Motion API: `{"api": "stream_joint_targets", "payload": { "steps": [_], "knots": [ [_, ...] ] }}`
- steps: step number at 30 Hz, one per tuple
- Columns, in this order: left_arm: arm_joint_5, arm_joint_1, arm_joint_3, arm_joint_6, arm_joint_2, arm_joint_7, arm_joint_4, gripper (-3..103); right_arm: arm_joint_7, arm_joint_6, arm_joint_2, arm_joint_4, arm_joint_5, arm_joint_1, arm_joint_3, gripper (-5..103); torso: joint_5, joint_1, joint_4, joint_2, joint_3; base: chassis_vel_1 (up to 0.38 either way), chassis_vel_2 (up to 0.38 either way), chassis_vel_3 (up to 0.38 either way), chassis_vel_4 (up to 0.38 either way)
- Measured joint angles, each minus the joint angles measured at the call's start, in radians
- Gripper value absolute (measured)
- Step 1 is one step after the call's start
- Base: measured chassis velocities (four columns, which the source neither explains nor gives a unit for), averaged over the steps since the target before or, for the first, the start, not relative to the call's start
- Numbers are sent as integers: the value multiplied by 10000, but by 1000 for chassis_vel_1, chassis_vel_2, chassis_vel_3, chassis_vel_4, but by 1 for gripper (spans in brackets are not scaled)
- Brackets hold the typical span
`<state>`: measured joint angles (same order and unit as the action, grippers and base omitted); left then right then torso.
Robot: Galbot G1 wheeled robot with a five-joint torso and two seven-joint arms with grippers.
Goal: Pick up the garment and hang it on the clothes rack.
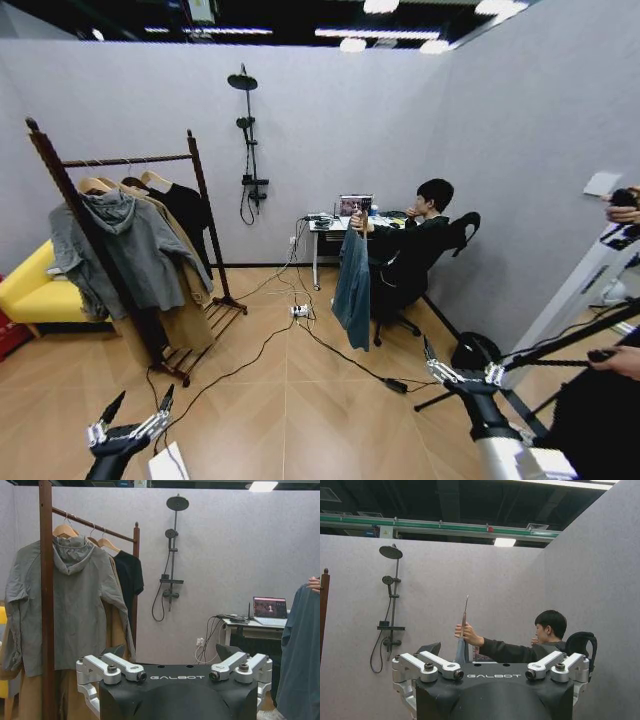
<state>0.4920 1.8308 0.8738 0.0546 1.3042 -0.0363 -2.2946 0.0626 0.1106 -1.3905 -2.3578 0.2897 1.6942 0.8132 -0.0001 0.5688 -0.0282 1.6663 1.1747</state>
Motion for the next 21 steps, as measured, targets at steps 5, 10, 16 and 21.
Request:
{"api": "stream_joint_targets", "payload": {
  "steps": [5, 10, 16, 21],
  "knots": [
    [0, 0, 0, 0, 0, 0, 0, 100, 72, -309, 16, 56, 232, -113, 1, 100, 1, -2, -1, 1, 0, 0, 0, 0, 0],
    [0, 0, 0, 0, 0, 0, 0, 100, 98, -504, 27, 118, 371, -213, -17, 100, 1, -1, 0, 1, 0, 0, 0, 0, 0],
    [0, 0, 0, 0, 0, 0, 0, 100, 85, -567, 45, 192, 490, -210, 24, 100, 1, -2, -1, 1, 0, 0, 0, 0, 0],
    [0, 1, 0, 0, 0, 0, 0, 100, 71, -495, 33, 216, 512, -208, 28, 100, 1, -4, 0, 3, -1, -32, 29, 22, -29]
  ]
}}
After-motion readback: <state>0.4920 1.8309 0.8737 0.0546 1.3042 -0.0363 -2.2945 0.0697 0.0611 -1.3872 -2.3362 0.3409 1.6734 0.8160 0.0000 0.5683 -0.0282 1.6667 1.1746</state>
